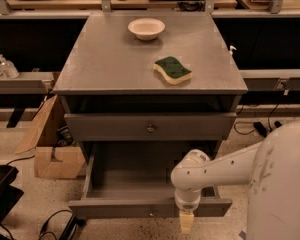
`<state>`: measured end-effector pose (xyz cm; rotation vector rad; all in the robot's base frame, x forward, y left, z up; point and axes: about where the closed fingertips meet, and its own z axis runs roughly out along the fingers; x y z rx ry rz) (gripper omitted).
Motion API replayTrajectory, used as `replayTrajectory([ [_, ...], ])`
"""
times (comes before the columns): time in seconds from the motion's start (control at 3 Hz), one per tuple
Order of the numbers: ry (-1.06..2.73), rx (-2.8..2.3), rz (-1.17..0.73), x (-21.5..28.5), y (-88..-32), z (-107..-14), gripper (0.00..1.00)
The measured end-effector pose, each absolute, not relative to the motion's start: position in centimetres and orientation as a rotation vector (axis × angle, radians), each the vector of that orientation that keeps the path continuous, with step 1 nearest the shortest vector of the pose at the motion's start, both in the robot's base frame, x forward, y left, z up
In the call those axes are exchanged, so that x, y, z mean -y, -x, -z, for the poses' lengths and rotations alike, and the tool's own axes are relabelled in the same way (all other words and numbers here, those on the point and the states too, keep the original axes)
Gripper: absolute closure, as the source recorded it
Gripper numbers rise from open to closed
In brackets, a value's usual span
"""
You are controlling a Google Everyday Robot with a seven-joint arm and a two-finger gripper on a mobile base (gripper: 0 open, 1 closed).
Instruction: Open middle drawer
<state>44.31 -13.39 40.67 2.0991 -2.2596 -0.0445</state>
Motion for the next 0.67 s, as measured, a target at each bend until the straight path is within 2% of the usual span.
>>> replayTrajectory([
  [0.33, -2.098, 2.224, -0.103, 12.5, -45.4, -43.6, 1.00],
  [0.67, -2.111, 2.176, -0.311, 10.8, -48.4, -49.3, 1.00],
])
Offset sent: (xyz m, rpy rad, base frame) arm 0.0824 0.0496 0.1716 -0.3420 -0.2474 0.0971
